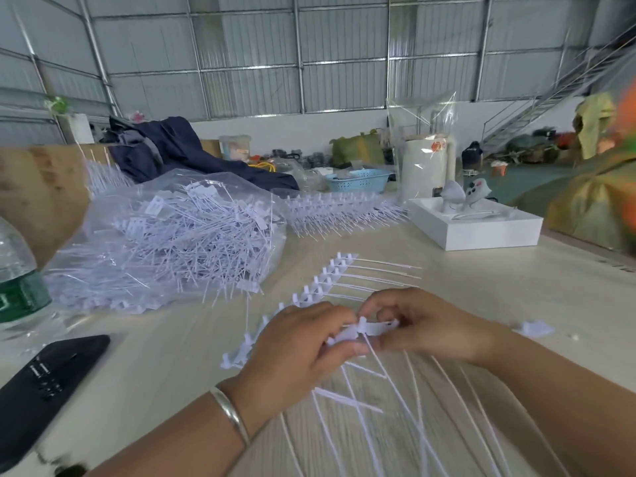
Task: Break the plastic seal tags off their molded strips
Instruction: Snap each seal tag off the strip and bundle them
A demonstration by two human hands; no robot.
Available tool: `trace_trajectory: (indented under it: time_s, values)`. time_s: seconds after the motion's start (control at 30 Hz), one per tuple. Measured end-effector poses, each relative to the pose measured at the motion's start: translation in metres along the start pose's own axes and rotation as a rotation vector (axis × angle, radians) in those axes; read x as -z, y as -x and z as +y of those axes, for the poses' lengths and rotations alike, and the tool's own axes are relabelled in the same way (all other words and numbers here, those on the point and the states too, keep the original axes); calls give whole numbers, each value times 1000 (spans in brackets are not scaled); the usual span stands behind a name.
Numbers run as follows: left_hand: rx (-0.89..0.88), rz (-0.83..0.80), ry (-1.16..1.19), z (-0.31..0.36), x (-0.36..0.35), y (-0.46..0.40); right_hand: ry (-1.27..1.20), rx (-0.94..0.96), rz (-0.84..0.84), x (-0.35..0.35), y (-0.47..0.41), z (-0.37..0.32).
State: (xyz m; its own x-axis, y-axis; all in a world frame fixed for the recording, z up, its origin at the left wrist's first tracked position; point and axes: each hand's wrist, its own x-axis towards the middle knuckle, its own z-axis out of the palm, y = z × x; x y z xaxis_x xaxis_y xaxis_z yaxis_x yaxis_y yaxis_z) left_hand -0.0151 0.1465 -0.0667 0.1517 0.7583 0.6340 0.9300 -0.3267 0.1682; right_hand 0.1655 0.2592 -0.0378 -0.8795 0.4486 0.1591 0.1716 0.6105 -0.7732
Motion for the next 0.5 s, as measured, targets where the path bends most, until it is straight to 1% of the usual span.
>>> trace_trajectory:
  time_s: [0.03,0.07,0.13,0.17,0.2,0.27,0.3,0.33,0.4,0.47,0.5]
  values:
    - [23,-9,27,-4,0,1,7,-5,40,3,-1,2]
    - [109,-6,98,-8,0,3,7,-4,78,6,-1,3]
    - [412,25,320,-20,-1,5,21,-9,128,12,1,6]
    - [525,4,382,-27,-3,5,47,-9,147,14,3,7]
    - [553,-50,365,-34,-5,7,64,0,172,15,4,8]
    - [491,-188,249,-41,-8,9,43,33,253,17,3,12]
    - [455,-231,189,-41,-9,9,21,37,305,18,2,14]
    - [423,-246,138,-42,-9,9,9,33,344,20,2,16]
    - [376,-231,67,-43,-11,6,28,45,349,24,2,17]
    - [374,-240,-8,-41,-12,3,94,48,326,28,4,14]
    - [386,-243,-15,-40,-13,2,127,37,342,30,3,15]
